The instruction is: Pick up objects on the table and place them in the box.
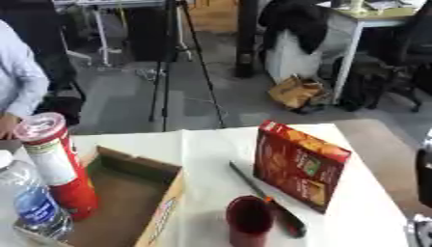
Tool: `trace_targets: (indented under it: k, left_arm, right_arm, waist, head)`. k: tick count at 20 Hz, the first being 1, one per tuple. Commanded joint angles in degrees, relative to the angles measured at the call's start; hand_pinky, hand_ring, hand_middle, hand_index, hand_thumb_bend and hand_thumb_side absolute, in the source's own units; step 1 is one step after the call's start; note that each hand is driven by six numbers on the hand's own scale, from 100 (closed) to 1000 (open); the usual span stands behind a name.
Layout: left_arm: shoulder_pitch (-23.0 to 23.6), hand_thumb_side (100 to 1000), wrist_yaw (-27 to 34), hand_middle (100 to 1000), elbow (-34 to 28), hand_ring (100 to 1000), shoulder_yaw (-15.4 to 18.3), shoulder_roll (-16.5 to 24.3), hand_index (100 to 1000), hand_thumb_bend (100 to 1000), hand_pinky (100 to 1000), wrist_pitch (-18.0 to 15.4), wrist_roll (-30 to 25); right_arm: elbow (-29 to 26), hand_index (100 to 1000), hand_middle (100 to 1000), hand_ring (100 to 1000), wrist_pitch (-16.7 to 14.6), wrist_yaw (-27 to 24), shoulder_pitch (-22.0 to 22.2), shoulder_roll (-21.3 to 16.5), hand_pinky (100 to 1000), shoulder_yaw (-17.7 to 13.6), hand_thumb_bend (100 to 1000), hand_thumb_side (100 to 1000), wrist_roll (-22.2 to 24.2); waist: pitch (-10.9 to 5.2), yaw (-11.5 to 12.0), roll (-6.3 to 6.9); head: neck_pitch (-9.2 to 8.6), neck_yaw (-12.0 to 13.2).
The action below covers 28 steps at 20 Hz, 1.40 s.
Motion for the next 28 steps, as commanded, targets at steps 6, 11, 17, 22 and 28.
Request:
trace_targets:
  k: [6,11,17,22,28]
  left_arm:
    - [-0.31,999,0.23,816,-0.85,785,-0.12,1.24,797,100,889,0.1,-0.49]
    - [-0.17,998,0.33,815,-0.85,785,-0.33,1.31,796,100,889,0.15,-0.79]
    - [0.13,999,0.45,815,-0.85,785,-0.52,1.33,793,100,889,0.27,-1.17]
    - [0.49,1000,0.53,814,-0.85,783,-0.68,1.4,788,100,889,0.44,-1.53]
    - [0.85,999,0.67,812,-0.85,781,-0.77,1.55,781,100,888,0.59,-1.87]
  right_arm:
    - [-0.99,977,946,961,11.14,7.93,-9.76,-11.41,935,1.12,257,1000,16.24]
    - [0.02,1000,963,974,13.84,14.69,-16.08,-17.19,954,4.33,415,1000,33.3]
    - [8.03,1000,973,985,11.83,15.79,-24.05,-21.42,964,8.52,507,1000,49.89]
    - [19.35,1000,970,994,8.79,13.28,-31.02,-23.09,977,11.5,576,1000,59.07]
    - [34.27,1000,979,1000,3.18,10.39,-38.18,-24.25,978,14.23,612,1000,70.56]
  waist:
    - [-1.6,0.35,-0.93]
    - [-1.97,0.77,-1.36]
    - [-2.38,1.06,-1.64]
    - [-2.68,1.24,-1.84]
    - [-2.95,1.35,-1.98]
  head:
    - [0.13,-0.62]
    - [0.66,-0.65]
    - [1.04,-1.18]
    - [1.41,-1.66]
    - [1.7,-1.84]
